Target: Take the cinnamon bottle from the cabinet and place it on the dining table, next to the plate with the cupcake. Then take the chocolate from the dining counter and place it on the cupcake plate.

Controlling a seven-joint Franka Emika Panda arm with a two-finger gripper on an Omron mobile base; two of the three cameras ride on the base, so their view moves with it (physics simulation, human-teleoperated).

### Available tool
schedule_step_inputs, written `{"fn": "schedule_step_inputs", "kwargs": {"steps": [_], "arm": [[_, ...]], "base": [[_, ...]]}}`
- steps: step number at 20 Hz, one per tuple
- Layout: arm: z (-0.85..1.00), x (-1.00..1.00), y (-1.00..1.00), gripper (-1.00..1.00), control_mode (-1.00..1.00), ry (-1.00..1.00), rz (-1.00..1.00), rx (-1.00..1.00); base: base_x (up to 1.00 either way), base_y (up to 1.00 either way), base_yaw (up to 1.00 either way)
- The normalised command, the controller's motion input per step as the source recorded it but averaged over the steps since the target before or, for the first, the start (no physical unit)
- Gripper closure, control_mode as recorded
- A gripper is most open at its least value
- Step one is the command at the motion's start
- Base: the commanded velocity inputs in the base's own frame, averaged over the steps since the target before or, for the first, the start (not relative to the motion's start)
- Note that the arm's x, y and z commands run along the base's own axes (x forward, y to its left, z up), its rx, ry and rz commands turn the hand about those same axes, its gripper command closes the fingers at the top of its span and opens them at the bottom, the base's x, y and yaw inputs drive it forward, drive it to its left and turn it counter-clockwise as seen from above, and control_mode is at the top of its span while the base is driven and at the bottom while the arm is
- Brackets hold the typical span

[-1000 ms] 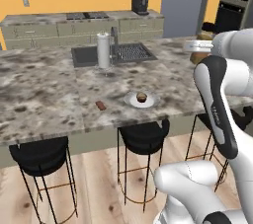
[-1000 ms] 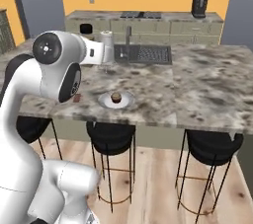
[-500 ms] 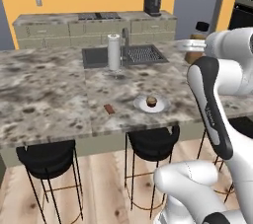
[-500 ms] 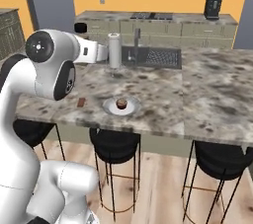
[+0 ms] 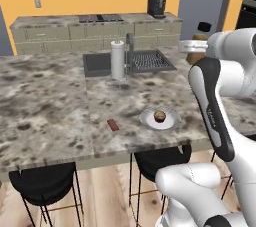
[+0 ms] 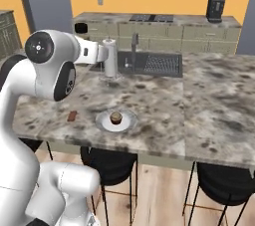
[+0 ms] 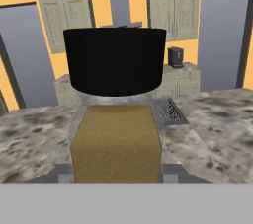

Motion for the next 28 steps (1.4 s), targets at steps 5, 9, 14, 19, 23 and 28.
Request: {"fn": "schedule_step_inputs", "kwargs": {"steps": [5, 9, 14, 19, 23, 28], "arm": [[-0.14, 0.03, -0.17, 1.0, -1.0, 0.01, 0.01, 0.04], [-0.86, 0.05, -0.97, 1.0, -1.0, 0.0, 0.1, 0.13], [-1.0, 0.16, -1.0, 1.0, -1.0, 0.11, 0.14, 0.03], [-1.0, 0.09, -0.77, 1.0, -1.0, 0.06, 0.17, -0.06], [-1.0, 0.52, -0.15, 1.0, -1.0, 0.0, 0.25, -0.17], [-0.95, 0.69, 0.17, 1.0, -1.0, 0.0, 0.09, -0.19]], "base": [[0.34, -0.31, 0.0], [0.0, 0.0, 0.0], [0.0, 0.0, 0.0], [0.0, 0.0, 0.0], [0.0, 0.0, 0.0], [0.0, 0.0, 0.0]]}}
